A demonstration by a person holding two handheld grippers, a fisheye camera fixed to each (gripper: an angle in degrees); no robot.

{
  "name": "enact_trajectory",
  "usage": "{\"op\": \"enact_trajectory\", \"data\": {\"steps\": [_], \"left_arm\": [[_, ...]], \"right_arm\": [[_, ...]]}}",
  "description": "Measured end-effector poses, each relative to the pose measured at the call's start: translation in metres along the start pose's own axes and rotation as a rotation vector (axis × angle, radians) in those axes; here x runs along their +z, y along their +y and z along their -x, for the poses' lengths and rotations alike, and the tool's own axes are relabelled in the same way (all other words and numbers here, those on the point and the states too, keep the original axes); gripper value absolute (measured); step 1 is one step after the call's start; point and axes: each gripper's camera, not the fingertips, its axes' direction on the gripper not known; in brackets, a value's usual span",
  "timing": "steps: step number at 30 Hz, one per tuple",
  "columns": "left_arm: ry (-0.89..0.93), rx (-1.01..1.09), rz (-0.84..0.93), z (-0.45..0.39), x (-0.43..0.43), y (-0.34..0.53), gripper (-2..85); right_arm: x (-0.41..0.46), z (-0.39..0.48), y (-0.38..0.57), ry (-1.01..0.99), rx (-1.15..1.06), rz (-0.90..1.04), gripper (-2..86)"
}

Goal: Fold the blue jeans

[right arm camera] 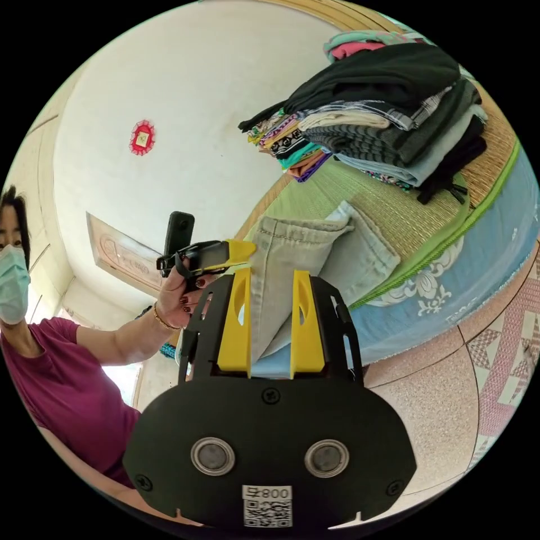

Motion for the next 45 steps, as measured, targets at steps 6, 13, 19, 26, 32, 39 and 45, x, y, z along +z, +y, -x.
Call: {"op": "enact_trajectory", "data": {"steps": [6,13,19,26,32,39,45], "left_arm": [[-0.258,-0.049,0.01,0.028,0.003,-0.02,4.7],[-0.486,-0.009,0.212,0.036,0.059,-0.058,6.1],[-0.566,0.061,0.255,0.017,0.085,-0.072,2.3],[-0.547,0.109,0.178,-0.013,0.071,-0.075,0.4],[-0.579,0.139,0.061,-0.041,0.037,-0.082,0.2],[-0.612,0.075,0.084,-0.021,0.043,-0.098,0.2],[-0.665,0.057,0.176,0.002,0.072,-0.096,0.3]], "right_arm": [[-0.003,-0.046,0.042,-0.013,0.15,-0.039,9.2],[0.007,-0.063,0.06,-0.018,0.213,-0.049,6.8],[0.008,-0.071,0.075,-0.018,0.26,-0.058,4.2],[0.001,-0.052,0.079,-0.02,0.241,-0.07,1.8],[-0.012,-0.01,0.051,-0.044,0.137,-0.111,1.2],[0.0,-0.022,0.014,0.014,0.164,-0.058,1.1],[0.004,-0.052,0.015,0.015,0.261,-0.037,1.1]]}}
